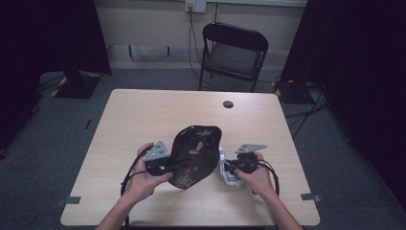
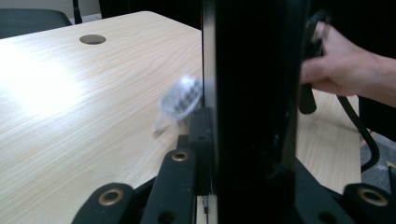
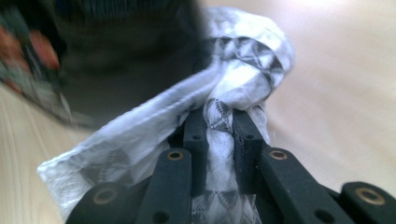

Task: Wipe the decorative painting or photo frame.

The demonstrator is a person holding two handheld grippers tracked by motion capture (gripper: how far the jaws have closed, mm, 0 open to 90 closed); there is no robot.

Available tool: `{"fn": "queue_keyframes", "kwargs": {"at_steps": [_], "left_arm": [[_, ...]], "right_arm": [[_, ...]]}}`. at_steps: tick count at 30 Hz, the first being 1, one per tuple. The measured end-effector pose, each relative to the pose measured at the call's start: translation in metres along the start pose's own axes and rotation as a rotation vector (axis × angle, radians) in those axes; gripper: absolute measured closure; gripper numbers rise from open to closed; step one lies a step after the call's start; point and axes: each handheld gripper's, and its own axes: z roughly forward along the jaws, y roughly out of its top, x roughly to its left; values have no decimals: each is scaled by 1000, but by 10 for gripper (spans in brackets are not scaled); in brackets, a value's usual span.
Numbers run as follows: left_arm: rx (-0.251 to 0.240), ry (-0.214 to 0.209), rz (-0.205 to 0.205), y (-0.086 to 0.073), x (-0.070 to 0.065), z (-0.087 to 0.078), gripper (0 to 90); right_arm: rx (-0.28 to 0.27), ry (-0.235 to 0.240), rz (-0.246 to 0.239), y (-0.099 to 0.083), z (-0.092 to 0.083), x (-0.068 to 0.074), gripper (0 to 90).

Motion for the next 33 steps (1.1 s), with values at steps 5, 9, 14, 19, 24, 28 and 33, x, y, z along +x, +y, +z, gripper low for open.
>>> {"fn": "queue_keyframes", "kwargs": {"at_steps": [5, 9, 14, 19, 24, 28, 33], "left_arm": [[-3, 3, -5, 0, -1, 1, 805], [-4, 3, -10, -1, -1, 1, 805], [-1, 5, -8, -1, -1, 1, 805], [0, 8, -6, -1, -1, 1, 805], [0, 7, -13, -1, -1, 1, 805], [1, 8, -12, -1, -1, 1, 806], [5, 6, -13, -1, -1, 1, 806]], "right_arm": [[-29, 14, 22, 1, -3, -2, 796], [34, 34, -12, -3, 3, 0, 796], [114, 58, -36, -10, 16, 6, 796], [109, 45, -33, -8, 14, 7, 796], [17, 7, -6, 4, -3, 2, 795], [-20, 19, 13, 7, -12, 2, 796], [40, 62, 12, 3, -7, 3, 798]]}}
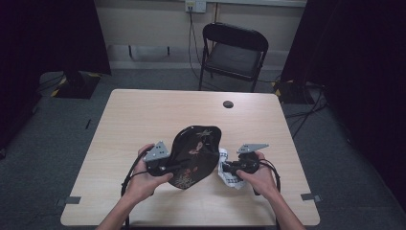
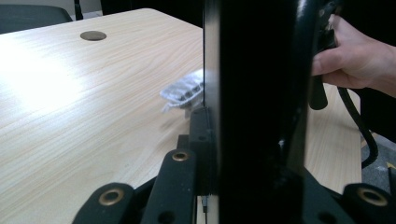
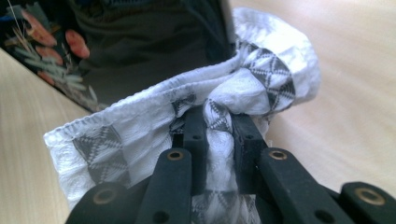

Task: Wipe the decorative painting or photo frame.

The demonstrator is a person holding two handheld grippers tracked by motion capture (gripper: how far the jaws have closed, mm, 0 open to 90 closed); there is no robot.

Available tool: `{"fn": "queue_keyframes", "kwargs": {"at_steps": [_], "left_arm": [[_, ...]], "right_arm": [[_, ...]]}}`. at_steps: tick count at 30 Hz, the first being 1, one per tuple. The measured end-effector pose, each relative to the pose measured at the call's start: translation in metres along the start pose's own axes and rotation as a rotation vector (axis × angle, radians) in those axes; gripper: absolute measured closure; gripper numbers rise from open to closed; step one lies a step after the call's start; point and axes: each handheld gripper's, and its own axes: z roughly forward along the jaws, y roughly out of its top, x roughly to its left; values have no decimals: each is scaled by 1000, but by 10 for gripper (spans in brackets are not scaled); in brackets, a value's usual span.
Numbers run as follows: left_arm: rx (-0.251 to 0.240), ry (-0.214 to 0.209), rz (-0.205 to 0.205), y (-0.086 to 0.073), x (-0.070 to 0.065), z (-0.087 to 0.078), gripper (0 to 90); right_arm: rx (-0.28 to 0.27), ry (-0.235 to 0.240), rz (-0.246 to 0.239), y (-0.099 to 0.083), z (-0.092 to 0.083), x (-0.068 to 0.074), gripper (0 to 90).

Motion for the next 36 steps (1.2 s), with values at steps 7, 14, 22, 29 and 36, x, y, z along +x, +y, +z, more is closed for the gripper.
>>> {"fn": "queue_keyframes", "kwargs": {"at_steps": [7, 14, 22, 29, 36], "left_arm": [[1, -2, 0, 0, 1, 0, 805], [3, 0, 3, -1, 1, 0, 805], [5, 0, 4, -1, 1, 1, 803], [10, 2, 2, -1, 1, 1, 804], [11, -5, -4, -2, 2, 0, 803]], "right_arm": [[71, 29, -4, -7, 14, 2, 798], [123, 64, -16, -8, 19, 4, 798], [-120, 16, 7, 12, -19, -3, 799], [-55, 18, 7, 5, -6, -2, 799], [117, 37, -32, -3, 17, 5, 799]]}}
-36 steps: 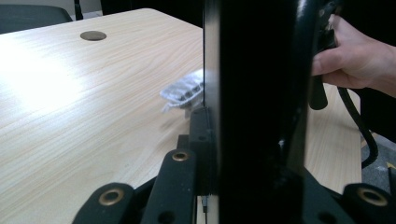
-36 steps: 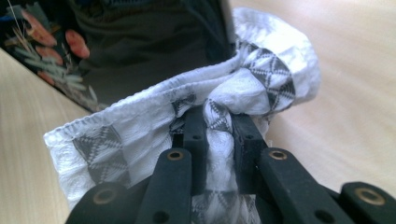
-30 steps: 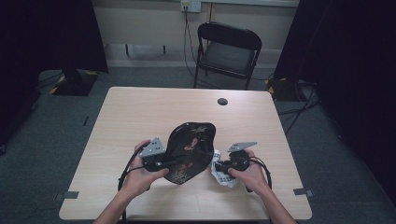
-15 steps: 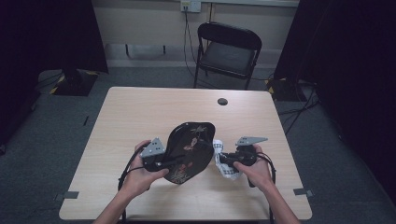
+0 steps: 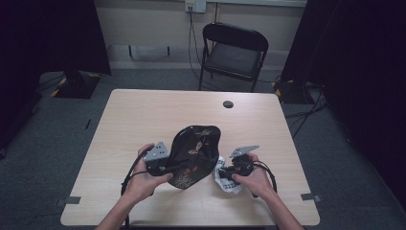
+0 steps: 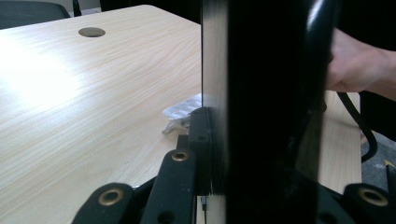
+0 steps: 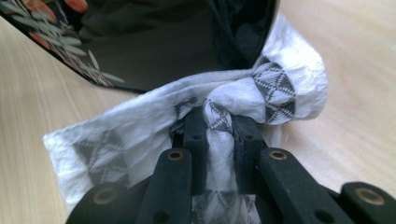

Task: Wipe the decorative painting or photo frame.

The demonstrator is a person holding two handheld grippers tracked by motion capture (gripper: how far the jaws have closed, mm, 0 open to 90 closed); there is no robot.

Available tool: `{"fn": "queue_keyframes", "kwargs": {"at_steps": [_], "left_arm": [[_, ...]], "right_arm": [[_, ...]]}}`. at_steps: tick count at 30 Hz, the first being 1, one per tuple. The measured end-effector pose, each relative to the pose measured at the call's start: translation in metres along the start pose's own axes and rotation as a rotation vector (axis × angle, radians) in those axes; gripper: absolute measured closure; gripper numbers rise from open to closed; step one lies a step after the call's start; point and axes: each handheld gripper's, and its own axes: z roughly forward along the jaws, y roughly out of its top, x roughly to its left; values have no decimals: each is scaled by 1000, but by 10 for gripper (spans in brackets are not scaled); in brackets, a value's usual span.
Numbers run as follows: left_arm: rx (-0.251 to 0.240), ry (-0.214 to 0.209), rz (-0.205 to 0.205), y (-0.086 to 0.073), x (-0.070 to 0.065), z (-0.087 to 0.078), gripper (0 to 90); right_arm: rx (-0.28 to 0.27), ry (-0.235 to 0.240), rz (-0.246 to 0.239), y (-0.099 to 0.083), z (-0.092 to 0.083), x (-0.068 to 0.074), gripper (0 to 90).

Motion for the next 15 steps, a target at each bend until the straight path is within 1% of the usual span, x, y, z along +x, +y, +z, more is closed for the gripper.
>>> {"fn": "queue_keyframes", "kwargs": {"at_steps": [2, 3, 4, 6, 7, 8, 9, 10, 12, 14, 15], "left_arm": [[1, -2, -6, 0, 1, -1, 802], [1, -2, -6, 0, 1, -1, 802], [-3, -6, -19, -1, 2, -1, 801], [-1, -1, -15, -1, 1, -1, 802], [-1, -1, -15, -1, 1, -1, 802], [3, -2, -9, 0, 0, 0, 802], [7, -2, -5, 1, 0, 0, 803], [6, -3, -6, 1, 0, 1, 806], [7, -3, -8, 1, 0, 0, 805], [6, -2, -6, 1, 0, 1, 806], [6, -2, -5, 1, 0, 1, 806]], "right_arm": [[-26, -8, -8, 4, -6, 1, 799], [-26, -8, -8, 4, -6, 1, 799], [-71, -12, -3, 8, -17, 1, 799], [-123, -19, 1, 13, -27, 1, 799], [-123, -19, 1, 13, -27, 1, 799], [-197, -17, -5, 19, -41, 4, 799], [-212, -14, -14, 21, -45, 6, 799], [-226, -9, -34, 23, -50, 9, 799], [-234, 5, -71, 25, -52, 14, 799], [-222, 18, -80, 24, -47, 17, 799], [-204, 29, -84, 23, -43, 18, 799]]}}
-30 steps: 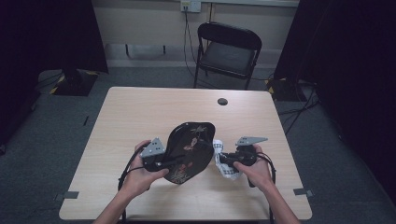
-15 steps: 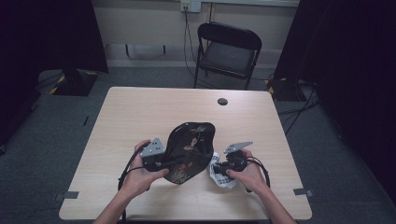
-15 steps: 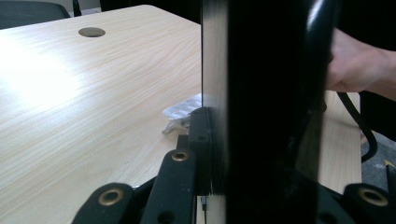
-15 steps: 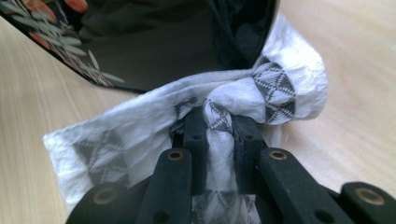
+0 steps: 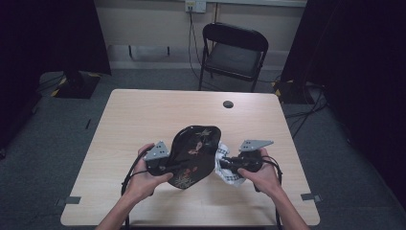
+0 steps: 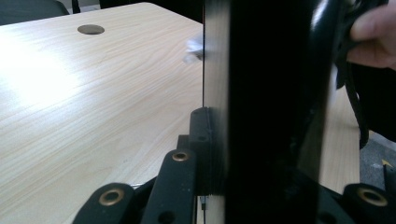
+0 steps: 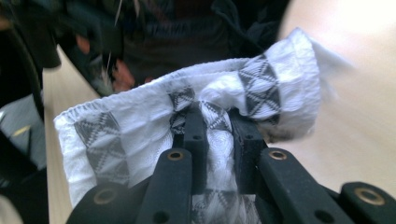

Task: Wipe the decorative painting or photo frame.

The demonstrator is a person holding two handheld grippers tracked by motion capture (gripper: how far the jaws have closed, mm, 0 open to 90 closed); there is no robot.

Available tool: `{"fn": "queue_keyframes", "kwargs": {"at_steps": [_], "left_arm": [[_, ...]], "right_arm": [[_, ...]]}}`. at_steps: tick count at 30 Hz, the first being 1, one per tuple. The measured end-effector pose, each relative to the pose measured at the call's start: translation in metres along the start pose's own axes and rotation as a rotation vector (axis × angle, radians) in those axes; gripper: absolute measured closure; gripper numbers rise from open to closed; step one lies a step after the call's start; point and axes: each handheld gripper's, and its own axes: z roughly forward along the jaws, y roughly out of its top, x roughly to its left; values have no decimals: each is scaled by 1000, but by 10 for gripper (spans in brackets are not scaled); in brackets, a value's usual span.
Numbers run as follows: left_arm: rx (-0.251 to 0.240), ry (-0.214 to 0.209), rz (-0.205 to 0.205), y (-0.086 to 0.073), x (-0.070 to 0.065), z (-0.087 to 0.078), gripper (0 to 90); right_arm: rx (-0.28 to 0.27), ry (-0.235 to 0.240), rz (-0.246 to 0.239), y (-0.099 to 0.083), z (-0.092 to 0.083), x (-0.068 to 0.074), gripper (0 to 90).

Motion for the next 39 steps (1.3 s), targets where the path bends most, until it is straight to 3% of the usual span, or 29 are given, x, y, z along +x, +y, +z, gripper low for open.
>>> {"fn": "queue_keyframes", "kwargs": {"at_steps": [6, 11, 14, 15, 18, 21, 27, 33, 35, 39], "left_arm": [[3, -2, 3, 0, 0, -1, 802], [2, -4, -1, 0, 0, -1, 797], [3, -2, -2, 0, 0, -1, 798], [2, -2, -4, 0, 0, -1, 798], [2, -4, -3, 0, 0, 0, 798], [4, -6, -3, 0, 0, -1, 797], [4, -5, -9, -1, 0, -1, 794], [4, -5, -12, -1, 0, -1, 793], [4, -4, -12, -1, 0, -1, 793], [0, -10, -19, -1, 1, 0, 789]], "right_arm": [[114, 60, -31, -16, 35, 9, 799], [148, 70, -38, -20, 46, 13, 799], [139, 65, -38, -18, 43, 12, 798], [79, 52, -13, -12, 34, 10, 798], [9, 29, 11, -7, 23, 6, 798], [21, 25, 21, -11, 25, 3, 797], [117, 51, 41, -27, 45, 2, 795], [171, 64, 28, -31, 54, 6, 795], [168, 66, 28, -30, 53, 6, 795], [66, 29, 22, -18, 37, 6, 793]]}}
